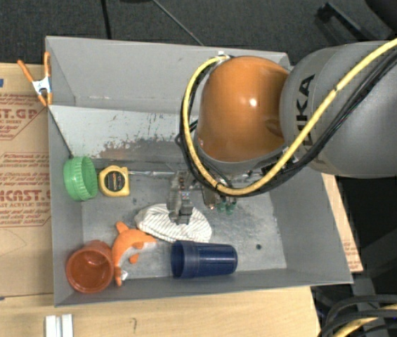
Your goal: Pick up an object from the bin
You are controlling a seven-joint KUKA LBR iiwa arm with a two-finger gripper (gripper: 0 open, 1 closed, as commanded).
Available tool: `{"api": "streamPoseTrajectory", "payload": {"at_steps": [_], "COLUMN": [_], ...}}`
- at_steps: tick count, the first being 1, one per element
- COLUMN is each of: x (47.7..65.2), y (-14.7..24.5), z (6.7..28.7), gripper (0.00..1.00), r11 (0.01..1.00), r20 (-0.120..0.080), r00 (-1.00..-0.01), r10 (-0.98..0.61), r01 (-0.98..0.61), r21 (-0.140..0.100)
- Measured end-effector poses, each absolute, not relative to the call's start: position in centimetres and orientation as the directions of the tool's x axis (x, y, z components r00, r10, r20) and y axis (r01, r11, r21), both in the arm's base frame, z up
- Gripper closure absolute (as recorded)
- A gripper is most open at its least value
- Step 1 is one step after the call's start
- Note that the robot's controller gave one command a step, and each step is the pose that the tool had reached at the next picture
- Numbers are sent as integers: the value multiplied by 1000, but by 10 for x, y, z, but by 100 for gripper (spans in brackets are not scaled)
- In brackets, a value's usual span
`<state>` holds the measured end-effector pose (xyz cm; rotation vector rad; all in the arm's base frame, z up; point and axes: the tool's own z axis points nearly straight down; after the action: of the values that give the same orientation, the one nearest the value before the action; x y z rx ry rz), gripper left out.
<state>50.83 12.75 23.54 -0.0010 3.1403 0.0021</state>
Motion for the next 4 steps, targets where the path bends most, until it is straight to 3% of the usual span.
{"api": "streamPoseTrajectory", "payload": {"at_steps": [1, 2, 3, 4], "x": [521, 521, 528, 526], "y": [128, 128, 137, 146], "z": [269, 269, 312, 279], "gripper": [0, 0, 0, 0], "r11": [998, 998, 986, 978], "r20": [-3, -3, -1, -12], "r00": [-998, -998, -986, -978], "r10": [-57, -57, -165, -209], "r01": [-57, -57, -165, -209], "r21": [1, 1, 0, 1]}}
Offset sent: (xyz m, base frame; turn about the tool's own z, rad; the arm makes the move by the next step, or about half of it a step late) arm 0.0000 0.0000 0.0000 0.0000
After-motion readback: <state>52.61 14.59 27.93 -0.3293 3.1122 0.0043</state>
